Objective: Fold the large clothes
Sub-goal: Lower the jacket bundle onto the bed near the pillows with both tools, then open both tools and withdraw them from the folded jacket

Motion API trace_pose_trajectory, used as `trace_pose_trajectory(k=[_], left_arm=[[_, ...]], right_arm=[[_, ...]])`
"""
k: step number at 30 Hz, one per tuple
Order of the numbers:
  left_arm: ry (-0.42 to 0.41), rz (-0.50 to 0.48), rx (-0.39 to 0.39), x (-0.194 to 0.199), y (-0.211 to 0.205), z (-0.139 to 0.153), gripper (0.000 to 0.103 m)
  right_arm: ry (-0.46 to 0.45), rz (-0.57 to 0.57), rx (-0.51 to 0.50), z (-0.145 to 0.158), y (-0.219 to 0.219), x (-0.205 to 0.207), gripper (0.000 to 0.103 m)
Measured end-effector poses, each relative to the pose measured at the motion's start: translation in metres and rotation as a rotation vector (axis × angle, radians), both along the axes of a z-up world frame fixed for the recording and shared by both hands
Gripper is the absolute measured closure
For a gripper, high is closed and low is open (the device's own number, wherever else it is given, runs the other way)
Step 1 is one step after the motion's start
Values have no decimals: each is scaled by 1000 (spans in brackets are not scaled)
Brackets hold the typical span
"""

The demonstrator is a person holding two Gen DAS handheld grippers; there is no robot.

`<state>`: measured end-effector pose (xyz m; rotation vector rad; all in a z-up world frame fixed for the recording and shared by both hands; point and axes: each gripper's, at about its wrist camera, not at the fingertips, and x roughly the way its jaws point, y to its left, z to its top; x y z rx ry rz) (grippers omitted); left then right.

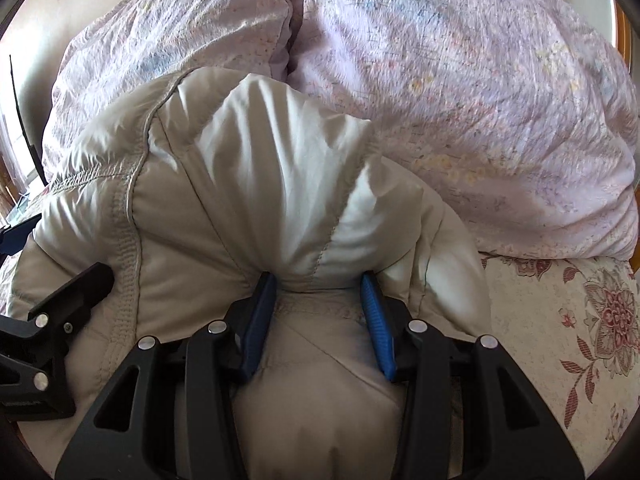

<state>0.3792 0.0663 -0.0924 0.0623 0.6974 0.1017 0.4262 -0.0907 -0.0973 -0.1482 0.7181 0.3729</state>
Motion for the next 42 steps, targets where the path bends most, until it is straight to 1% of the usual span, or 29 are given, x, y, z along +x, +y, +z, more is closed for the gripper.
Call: trace_pose_trajectory(k=[2,6,8,10,12,13,14,16,18,22,24,26,28,32,34,35,37,38,39,42], left_arm=[[17,-10,-7,0,3,2,2],[24,-12,-27,-1,7,2,2],[23,-8,-25,-1,5,2,2],[22,-8,-25,-2,5,1,2],[19,-8,-17,-2,3,1,2],[19,-8,-10,-2,1,2,2],[19,-7,4,-2,-2,2,2],[15,-4,29,-2,-6,1,2],[9,0,37,-2,-7,0,2],[-4,6,43,-10,-8,7,2],[-20,12,33,-21,-9,13,2],[-34,10,7,-35,-8,19,2],[-47,6,-2,-50,-8,25,2],[-54,-8,10,-71,-10,25,2],[-28,-24,-5,-72,-12,19,2],[-9,-28,-33,-69,-11,14,2],[31,-28,-118,-62,-6,6,2],[32,-20,-123,-60,-5,4,2],[28,-19,-109,-60,-7,3,2],[28,-15,-108,-66,-6,8,2]], right_arm=[[-1,-17,12,7,-2,-5,58],[-33,-27,102,27,-24,-36,58],[-46,-21,102,30,-31,-49,58],[-49,-19,64,27,-32,-56,58],[-11,-28,20,17,-34,-55,56],[24,-31,27,8,-35,-51,55],[36,-31,30,3,-35,-50,55],[35,-34,13,-4,-34,-50,55],[35,-42,1,-9,-32,-51,54],[49,-46,25,-13,-34,-49,53],[64,-52,49,-8,-38,-49,52],[61,-66,59,-2,-42,-55,52],[33,-77,49,6,-40,-67,52],[-25,-48,50,18,-40,-93,52],[-6,-50,17,10,-39,-96,52],[29,-56,-5,-1,-37,-91,52],[76,-68,11,-19,-39,-81,50],[86,-72,31,-23,-40,-78,48],[99,-75,58,-26,-43,-75,47],[110,-72,114,-24,-51,-75,45]])
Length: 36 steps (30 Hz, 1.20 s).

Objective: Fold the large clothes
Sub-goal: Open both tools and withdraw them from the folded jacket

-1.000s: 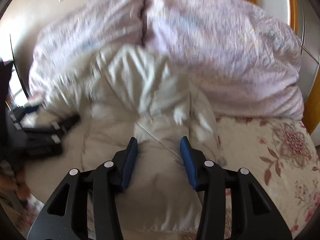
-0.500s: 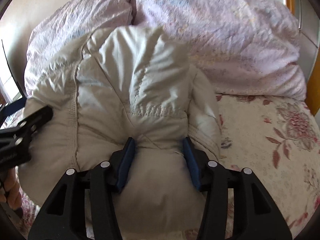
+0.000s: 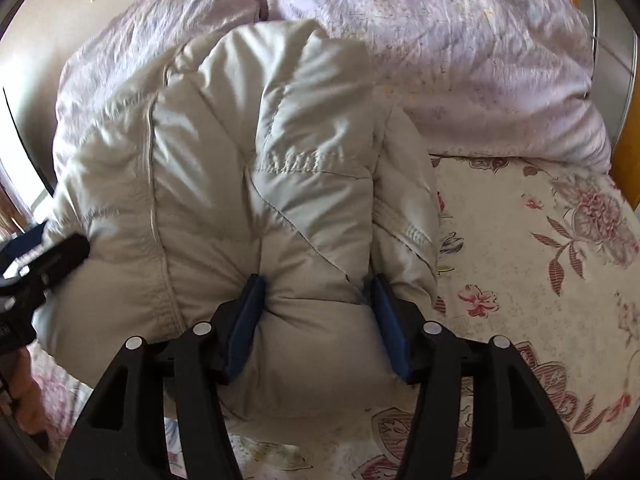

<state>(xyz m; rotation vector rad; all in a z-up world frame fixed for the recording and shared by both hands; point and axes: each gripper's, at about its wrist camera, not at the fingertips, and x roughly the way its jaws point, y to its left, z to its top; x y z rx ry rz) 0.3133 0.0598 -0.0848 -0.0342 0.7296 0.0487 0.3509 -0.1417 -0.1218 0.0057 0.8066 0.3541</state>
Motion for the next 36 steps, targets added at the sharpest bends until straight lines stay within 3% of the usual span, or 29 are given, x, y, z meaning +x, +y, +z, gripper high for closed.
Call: trace_pose_trajectory(k=[4,6,11,24,36], left_arm=[[-18,26,10,-22,3,12,2],[-30,54,22,-38,5,18,2],[-22,74,18,-68,8,24,2],[38,98,-51,-129,6,10,2],[86,53,-101,-146,-3,12,2]], right_arm=[[-4,-34,31,11,-8,-14,33],[-19,-51,42,21,-13,-28,16],[-86,-64,14,37,-18,-64,1],[-63,-88,-16,35,-30,-128,1],[-17,-60,1,40,-30,-149,1]])
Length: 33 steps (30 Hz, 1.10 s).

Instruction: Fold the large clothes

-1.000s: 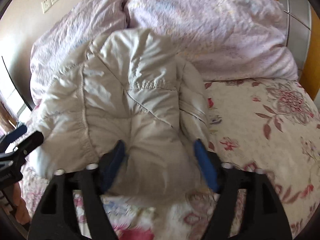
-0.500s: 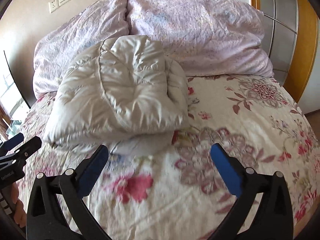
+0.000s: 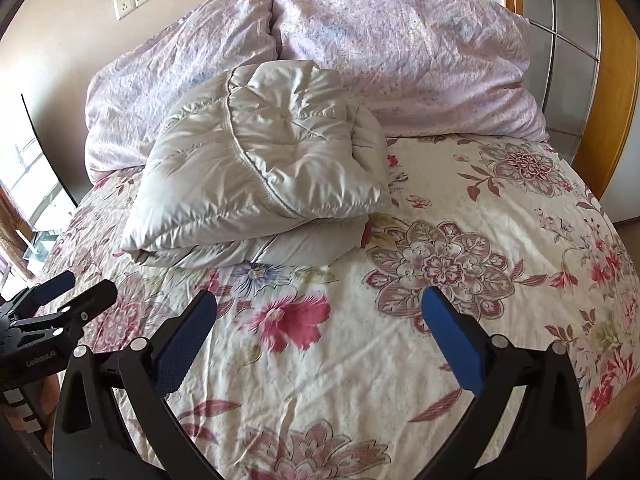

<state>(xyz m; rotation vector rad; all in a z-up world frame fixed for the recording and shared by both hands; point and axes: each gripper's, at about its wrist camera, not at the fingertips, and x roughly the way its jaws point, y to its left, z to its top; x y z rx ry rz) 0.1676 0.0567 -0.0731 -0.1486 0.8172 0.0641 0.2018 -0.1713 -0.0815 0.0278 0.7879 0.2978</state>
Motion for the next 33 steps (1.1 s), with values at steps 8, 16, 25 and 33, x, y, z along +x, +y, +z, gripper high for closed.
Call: trace_pose_trajectory(k=[8,16,25,33], left_arm=[[14,-19,-29,-8,-4,4,2],[17,-24,-47,-15,-3,9,2],[22,-33,-57,-18,-4,13,2],[22,-38,-58,-18,-6,14,2]], right_arm=[[12,22,14,5,-1,-12,1],[10,46,40,14,-2,-21,1],[18,59,66,19,-3,-26,1],[29,66,82,19,-4,-27,1]])
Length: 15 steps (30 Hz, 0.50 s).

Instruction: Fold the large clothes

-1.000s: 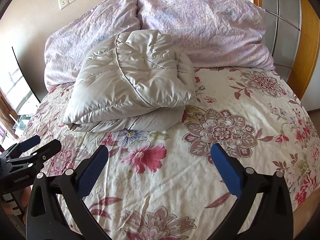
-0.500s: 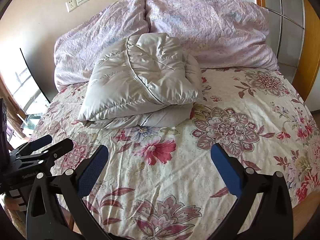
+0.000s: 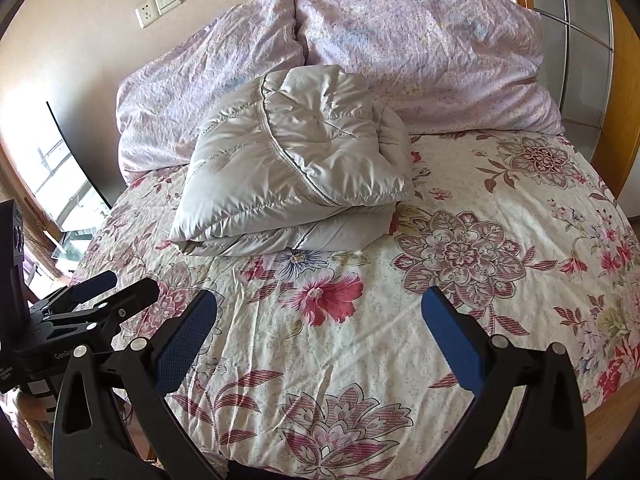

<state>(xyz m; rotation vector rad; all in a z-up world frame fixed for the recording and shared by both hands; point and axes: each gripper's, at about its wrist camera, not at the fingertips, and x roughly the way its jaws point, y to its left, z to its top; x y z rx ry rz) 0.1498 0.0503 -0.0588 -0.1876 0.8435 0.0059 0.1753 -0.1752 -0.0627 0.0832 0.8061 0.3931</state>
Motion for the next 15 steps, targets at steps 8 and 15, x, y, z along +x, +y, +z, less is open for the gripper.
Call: trace_pose_trajectory(k=[8,15], left_arm=[[5,-2,-2,1,0,-1,2],[8,-9,-4,2,-2,-3,2]], right_arm=[[9,-3,3,-2,0,2,1],[12,-2,2,-3,0,3,1]])
